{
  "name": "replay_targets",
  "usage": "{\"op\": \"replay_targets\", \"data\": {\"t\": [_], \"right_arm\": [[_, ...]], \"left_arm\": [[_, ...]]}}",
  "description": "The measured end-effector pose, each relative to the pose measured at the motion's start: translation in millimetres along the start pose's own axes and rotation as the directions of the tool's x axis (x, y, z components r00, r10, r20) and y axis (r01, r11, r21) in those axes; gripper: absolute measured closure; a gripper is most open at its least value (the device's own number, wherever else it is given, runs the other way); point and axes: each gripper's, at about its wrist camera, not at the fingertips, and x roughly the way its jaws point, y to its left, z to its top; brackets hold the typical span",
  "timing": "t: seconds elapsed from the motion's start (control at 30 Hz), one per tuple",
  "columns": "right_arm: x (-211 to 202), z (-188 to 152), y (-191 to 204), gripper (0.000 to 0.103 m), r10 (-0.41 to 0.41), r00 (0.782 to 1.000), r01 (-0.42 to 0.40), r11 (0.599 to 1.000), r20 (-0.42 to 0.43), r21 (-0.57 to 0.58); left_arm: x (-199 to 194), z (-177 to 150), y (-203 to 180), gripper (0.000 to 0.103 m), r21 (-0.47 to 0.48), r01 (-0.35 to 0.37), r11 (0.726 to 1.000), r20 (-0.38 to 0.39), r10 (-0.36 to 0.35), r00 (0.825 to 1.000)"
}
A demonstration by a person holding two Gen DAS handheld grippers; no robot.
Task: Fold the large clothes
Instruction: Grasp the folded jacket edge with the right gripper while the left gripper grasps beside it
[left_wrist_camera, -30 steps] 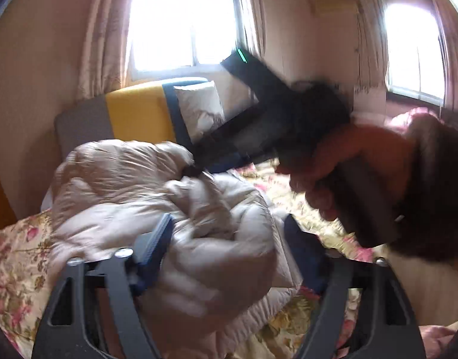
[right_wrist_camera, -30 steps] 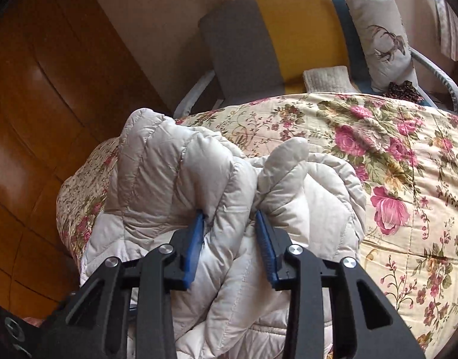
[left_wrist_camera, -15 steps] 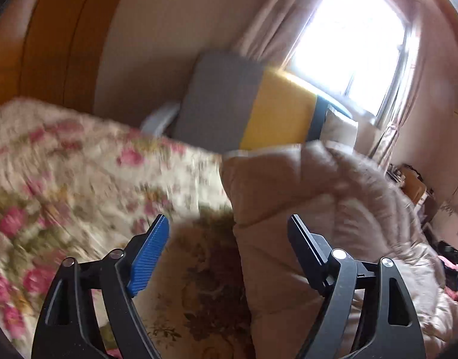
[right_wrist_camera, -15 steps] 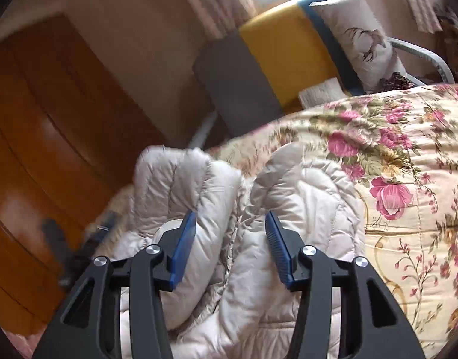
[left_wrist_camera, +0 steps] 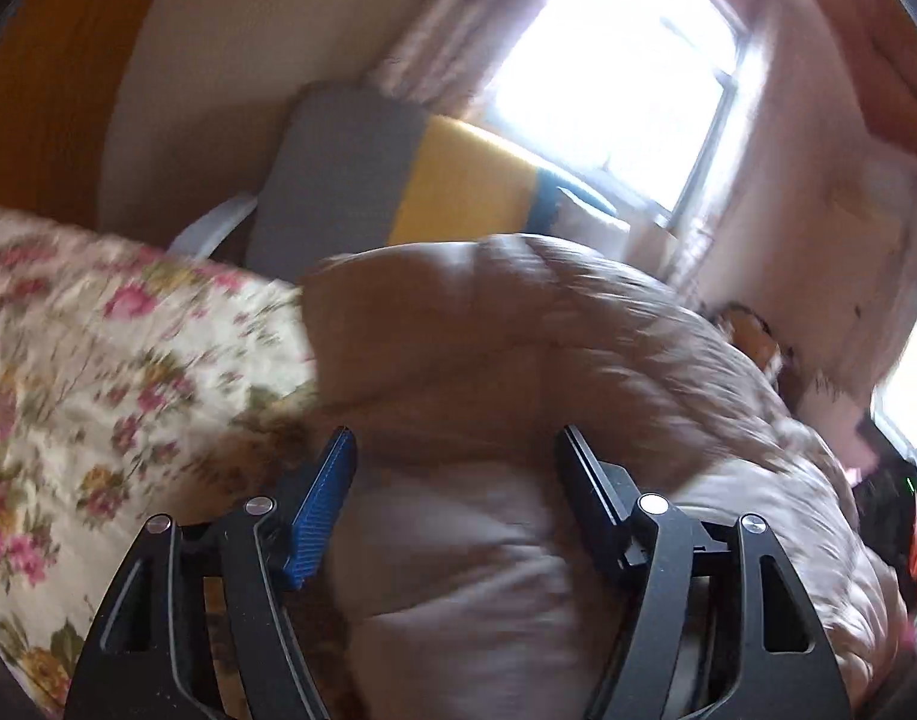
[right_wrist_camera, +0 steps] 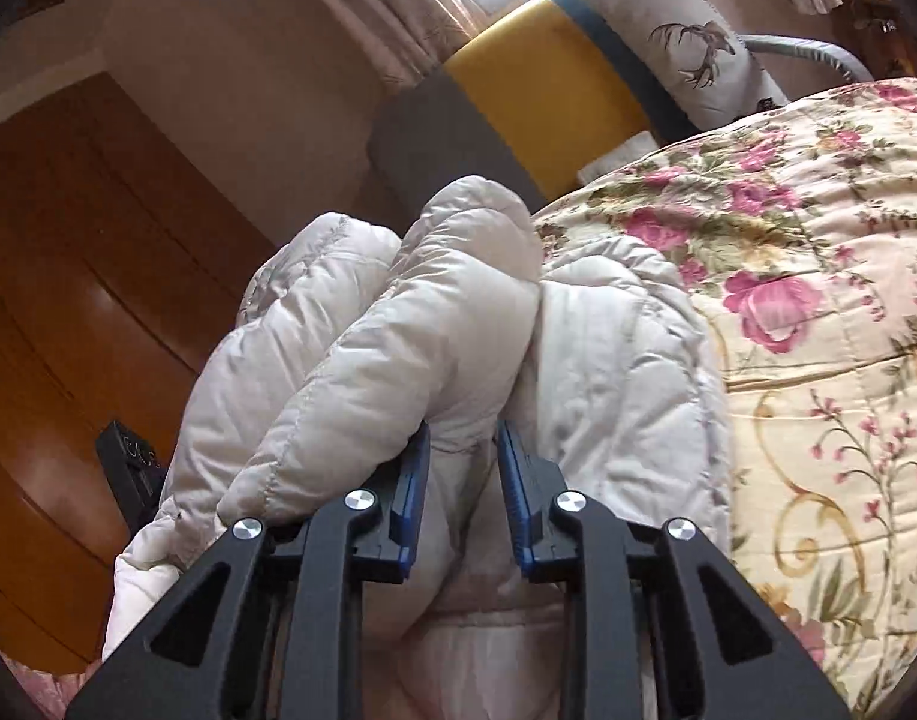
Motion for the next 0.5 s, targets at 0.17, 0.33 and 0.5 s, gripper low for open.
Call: {"op": "replay_targets", "data": {"t": [0.17, 0.33, 0.5], "right_arm": [[17.4, 3.9, -30.6, 0.082, 0.005, 0.999, -0.002, 0.998, -0.042, 0.062], [13.6, 5.4, -45.1, 0.082, 0.002, 0.996, 0.002, 0.999, -0.088, 0.044], [13.8, -1.4, -62.1, 0.085, 0.006, 0.996, 0.000, 0.998, -0.089, 0.069]], "left_arm": [[14.1, -5.8, -77.4, 0.036, 0.293, 0.085, 0.952, -0.047, -0.074, 0.996], [33.0, -9.1, -128.5, 0.036, 0.433, 0.121, 0.893, -0.109, -0.081, 0.991], [58.2, -11.6, -160.2, 0.036, 0.500, 0.134, 0.855, -0.185, -0.046, 0.982]]}}
